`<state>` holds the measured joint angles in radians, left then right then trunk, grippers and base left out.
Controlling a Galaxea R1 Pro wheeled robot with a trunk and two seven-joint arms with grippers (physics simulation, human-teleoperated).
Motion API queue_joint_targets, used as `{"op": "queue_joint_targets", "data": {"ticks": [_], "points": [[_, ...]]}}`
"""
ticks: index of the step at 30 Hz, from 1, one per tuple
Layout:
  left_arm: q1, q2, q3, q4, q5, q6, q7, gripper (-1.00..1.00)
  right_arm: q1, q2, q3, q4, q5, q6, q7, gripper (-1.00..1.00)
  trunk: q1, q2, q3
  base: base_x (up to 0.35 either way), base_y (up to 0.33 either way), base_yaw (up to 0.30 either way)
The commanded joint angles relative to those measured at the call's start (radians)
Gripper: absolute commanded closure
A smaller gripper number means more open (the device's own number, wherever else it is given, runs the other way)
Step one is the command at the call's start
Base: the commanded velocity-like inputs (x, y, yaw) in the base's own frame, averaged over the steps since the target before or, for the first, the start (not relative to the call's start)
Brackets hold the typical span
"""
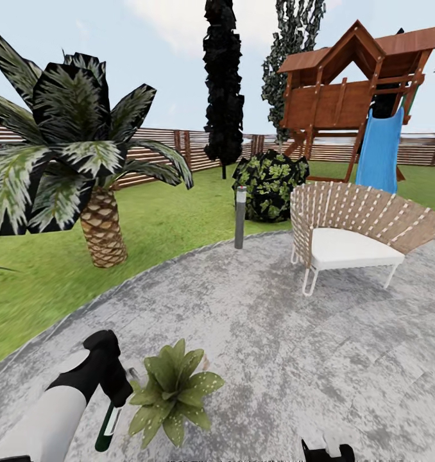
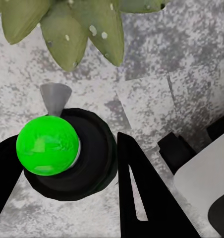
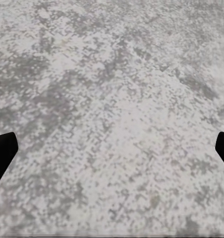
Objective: Pick up the pesticide atomizer in the garden and spray insectifuge to fully cover both potted plants in the garden.
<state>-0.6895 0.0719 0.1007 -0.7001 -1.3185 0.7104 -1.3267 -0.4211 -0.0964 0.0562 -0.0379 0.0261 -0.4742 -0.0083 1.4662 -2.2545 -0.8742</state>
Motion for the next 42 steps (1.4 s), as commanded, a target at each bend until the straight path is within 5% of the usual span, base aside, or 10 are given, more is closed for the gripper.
{"op": "queue_joint_targets", "data": {"ticks": [1,17,30,42], "points": [[0.000,0.001,0.003,-0.001,-0.007,0.010,-0.008,1.00,-0.001,0.000,0.005,0.001,0.001,-0.003,-0.001,-1.00,0.000,0.000,-0.001,-0.146,0.110,-0.069],[0.000,0.002,0.013,-0.002,-0.006,0.012,-0.009,1.00,-0.001,0.000,0.005,0.000,0.001,-0.003,-0.001,-1.00,0.000,0.000,-0.001,-0.021,0.309,-0.028],[0.007,0.001,0.005,0.010,-0.005,0.007,-0.002,1.00,-0.001,0.000,0.005,0.000,0.001,-0.003,-0.001,-1.00,0.000,0.000,-0.001,0.000,0.026,-0.193],[0.103,0.021,0.015,0.002,0.001,-0.002,0.004,1.00,-0.001,0.000,0.005,0.000,0.001,-0.003,-0.001,-1.00,0.000,0.000,-0.001,0.000,0.000,-0.001]]}}
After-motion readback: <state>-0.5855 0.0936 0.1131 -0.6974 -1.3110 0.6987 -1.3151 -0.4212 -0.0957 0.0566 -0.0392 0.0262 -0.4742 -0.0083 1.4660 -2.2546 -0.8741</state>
